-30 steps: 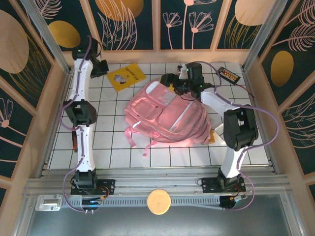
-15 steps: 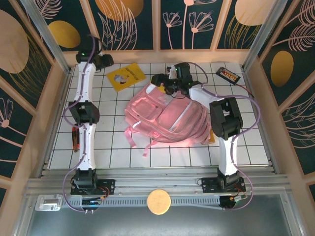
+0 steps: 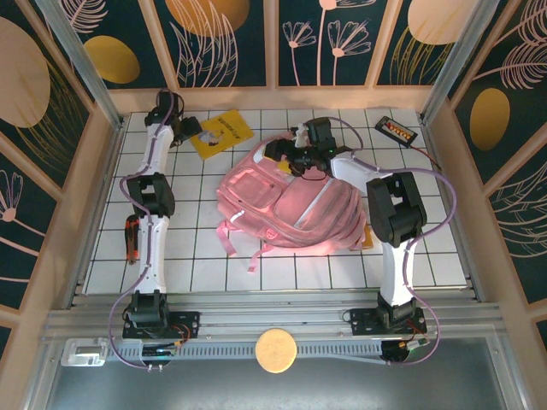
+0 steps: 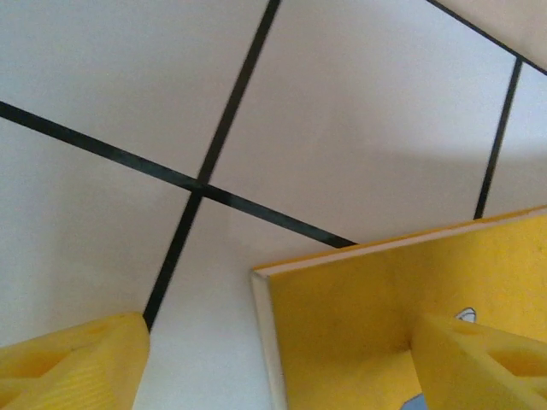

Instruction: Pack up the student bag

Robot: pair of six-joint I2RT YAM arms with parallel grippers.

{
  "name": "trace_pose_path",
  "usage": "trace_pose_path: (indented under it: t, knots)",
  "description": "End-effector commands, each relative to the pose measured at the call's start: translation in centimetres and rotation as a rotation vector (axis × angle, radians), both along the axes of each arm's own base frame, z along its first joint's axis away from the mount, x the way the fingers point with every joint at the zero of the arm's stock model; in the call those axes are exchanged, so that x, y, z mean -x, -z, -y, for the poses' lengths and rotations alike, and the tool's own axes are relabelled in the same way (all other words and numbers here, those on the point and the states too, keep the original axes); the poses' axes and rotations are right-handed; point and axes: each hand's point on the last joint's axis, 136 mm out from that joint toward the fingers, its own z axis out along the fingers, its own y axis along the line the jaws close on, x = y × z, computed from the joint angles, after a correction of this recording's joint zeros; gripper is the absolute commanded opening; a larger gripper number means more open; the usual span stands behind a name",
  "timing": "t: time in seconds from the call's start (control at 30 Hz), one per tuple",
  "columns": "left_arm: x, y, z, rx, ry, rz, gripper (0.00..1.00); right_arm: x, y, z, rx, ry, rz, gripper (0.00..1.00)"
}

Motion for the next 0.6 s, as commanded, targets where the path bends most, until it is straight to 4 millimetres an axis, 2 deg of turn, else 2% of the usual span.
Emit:
trace_pose_path:
  t: [0.0, 0.13, 0.37, 0.57]
  knots:
    - [-1.3, -1.6, 0.3, 0.047, -0.009, 0.072, 0.78, 0.1, -0.8, -0.1, -0.024, -0.023, 0.014, 0.86]
    - [-2.1, -0.6, 1.6, 0.113, 0.015, 0.098, 0.76, 0.2, 0.1, -0.2, -0.020, -0.029, -0.010, 0.85]
    - [-2.9, 0.5, 1.9, 0.129, 0.011, 0.124, 0.73, 0.4, 0.4, 0.0, -0.017, -0.032, -0.018, 0.85]
    - [-2.0, 3.6, 2.6, 0.154, 0.016, 0.058, 0.57, 0.0, 0.5, 0.1, -0.013, -0.024, -0.021, 0.83]
